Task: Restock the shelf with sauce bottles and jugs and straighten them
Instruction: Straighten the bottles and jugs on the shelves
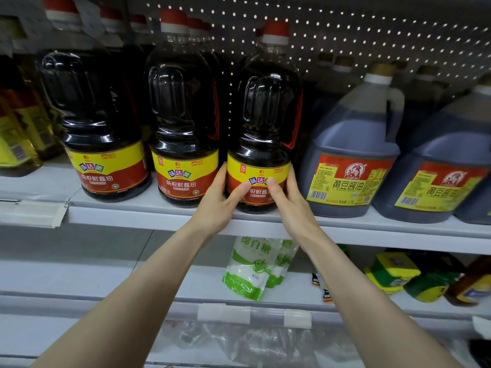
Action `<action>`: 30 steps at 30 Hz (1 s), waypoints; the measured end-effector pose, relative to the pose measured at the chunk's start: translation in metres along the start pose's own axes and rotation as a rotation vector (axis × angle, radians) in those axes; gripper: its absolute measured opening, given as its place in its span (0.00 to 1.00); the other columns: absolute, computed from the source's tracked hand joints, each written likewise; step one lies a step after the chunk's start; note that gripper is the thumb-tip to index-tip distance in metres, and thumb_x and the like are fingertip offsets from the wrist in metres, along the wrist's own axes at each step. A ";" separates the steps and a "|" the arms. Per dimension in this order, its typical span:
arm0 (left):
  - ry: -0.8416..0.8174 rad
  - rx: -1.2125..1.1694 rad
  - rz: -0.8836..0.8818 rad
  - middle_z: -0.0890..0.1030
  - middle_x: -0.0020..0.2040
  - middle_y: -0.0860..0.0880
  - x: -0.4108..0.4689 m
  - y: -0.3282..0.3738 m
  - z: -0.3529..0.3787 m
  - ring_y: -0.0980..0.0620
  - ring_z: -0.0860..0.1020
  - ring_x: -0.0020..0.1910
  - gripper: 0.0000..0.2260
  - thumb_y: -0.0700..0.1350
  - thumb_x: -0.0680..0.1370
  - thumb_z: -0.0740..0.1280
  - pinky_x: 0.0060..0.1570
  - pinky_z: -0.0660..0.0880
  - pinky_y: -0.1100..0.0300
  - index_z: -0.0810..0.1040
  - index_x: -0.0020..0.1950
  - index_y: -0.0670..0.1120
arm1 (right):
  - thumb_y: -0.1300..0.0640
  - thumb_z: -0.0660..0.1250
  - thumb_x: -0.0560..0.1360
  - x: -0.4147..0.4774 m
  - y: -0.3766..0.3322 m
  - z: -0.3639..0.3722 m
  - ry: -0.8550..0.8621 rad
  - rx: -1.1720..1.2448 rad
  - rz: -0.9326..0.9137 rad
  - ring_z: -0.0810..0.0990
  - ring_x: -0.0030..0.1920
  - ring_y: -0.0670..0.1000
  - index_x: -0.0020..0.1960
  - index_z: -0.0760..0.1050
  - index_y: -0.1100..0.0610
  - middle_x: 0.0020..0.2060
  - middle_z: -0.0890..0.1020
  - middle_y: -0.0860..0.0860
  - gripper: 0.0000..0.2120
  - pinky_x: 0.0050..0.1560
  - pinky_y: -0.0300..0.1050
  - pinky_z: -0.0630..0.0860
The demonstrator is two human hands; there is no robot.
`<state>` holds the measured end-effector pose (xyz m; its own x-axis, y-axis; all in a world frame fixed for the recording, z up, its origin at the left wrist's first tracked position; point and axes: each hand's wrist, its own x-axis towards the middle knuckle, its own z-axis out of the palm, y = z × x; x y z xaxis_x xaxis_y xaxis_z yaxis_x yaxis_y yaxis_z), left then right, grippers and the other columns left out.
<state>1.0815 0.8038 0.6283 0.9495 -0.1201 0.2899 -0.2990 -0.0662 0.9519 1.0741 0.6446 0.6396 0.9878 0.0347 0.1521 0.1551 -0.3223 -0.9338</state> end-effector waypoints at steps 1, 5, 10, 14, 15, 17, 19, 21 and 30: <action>-0.006 0.005 -0.007 0.73 0.68 0.57 0.001 0.001 -0.001 0.63 0.71 0.66 0.32 0.54 0.74 0.65 0.67 0.68 0.61 0.61 0.76 0.53 | 0.38 0.55 0.79 0.000 0.000 0.000 0.002 0.003 0.000 0.66 0.67 0.43 0.77 0.47 0.36 0.72 0.66 0.40 0.30 0.64 0.42 0.64; -0.024 0.022 -0.033 0.72 0.69 0.56 0.002 0.002 -0.004 0.63 0.71 0.66 0.28 0.48 0.78 0.64 0.65 0.69 0.64 0.59 0.77 0.52 | 0.38 0.55 0.79 0.000 0.001 0.002 0.012 -0.005 -0.005 0.67 0.70 0.47 0.77 0.47 0.36 0.72 0.67 0.41 0.30 0.64 0.42 0.64; -0.029 0.015 -0.039 0.72 0.69 0.56 0.002 0.003 -0.005 0.63 0.71 0.66 0.27 0.46 0.79 0.64 0.66 0.69 0.62 0.59 0.77 0.53 | 0.38 0.56 0.79 0.001 0.000 0.003 0.021 -0.015 -0.011 0.68 0.70 0.49 0.77 0.47 0.37 0.72 0.68 0.42 0.30 0.65 0.43 0.65; -0.034 0.030 -0.049 0.71 0.70 0.56 0.003 0.003 -0.004 0.63 0.70 0.67 0.28 0.47 0.79 0.64 0.67 0.67 0.61 0.57 0.77 0.53 | 0.39 0.55 0.79 0.000 0.000 0.003 0.021 -0.005 -0.018 0.67 0.69 0.47 0.77 0.47 0.37 0.72 0.67 0.41 0.30 0.62 0.40 0.63; -0.035 0.032 -0.055 0.71 0.70 0.56 0.002 0.003 -0.004 0.63 0.70 0.66 0.28 0.47 0.79 0.64 0.67 0.68 0.62 0.58 0.77 0.53 | 0.39 0.56 0.79 0.001 0.001 0.004 0.027 -0.004 -0.022 0.67 0.69 0.46 0.77 0.47 0.38 0.72 0.67 0.41 0.30 0.63 0.40 0.63; -0.037 0.033 -0.073 0.73 0.67 0.57 0.001 0.006 -0.003 0.65 0.71 0.65 0.26 0.46 0.80 0.64 0.65 0.69 0.65 0.59 0.76 0.53 | 0.38 0.57 0.78 0.001 0.002 0.004 0.027 0.006 -0.031 0.67 0.68 0.45 0.77 0.49 0.38 0.71 0.68 0.41 0.31 0.65 0.42 0.64; -0.026 0.031 -0.088 0.74 0.63 0.60 -0.001 0.014 -0.003 0.66 0.73 0.62 0.24 0.44 0.79 0.65 0.61 0.71 0.70 0.63 0.74 0.52 | 0.39 0.61 0.77 -0.001 0.002 0.002 0.012 0.068 -0.036 0.69 0.68 0.43 0.77 0.52 0.39 0.70 0.70 0.41 0.31 0.69 0.45 0.66; 0.025 0.034 -0.108 0.74 0.60 0.59 -0.005 0.024 -0.002 0.63 0.74 0.61 0.24 0.43 0.79 0.66 0.54 0.72 0.74 0.64 0.73 0.49 | 0.43 0.64 0.77 -0.004 -0.001 -0.002 0.008 0.144 -0.039 0.70 0.67 0.40 0.77 0.56 0.42 0.69 0.71 0.41 0.31 0.68 0.43 0.70; 0.309 0.208 -0.030 0.80 0.51 0.50 -0.033 0.056 0.013 0.54 0.78 0.50 0.12 0.48 0.75 0.71 0.49 0.75 0.62 0.75 0.55 0.46 | 0.49 0.67 0.76 -0.055 -0.014 -0.047 0.300 0.137 -0.035 0.77 0.52 0.36 0.68 0.73 0.53 0.52 0.78 0.38 0.21 0.56 0.37 0.75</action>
<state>1.0324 0.7916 0.6709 0.9327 0.1874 0.3082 -0.2530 -0.2693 0.9292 1.0170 0.6025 0.6600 0.9360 -0.2435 0.2544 0.2097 -0.1950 -0.9581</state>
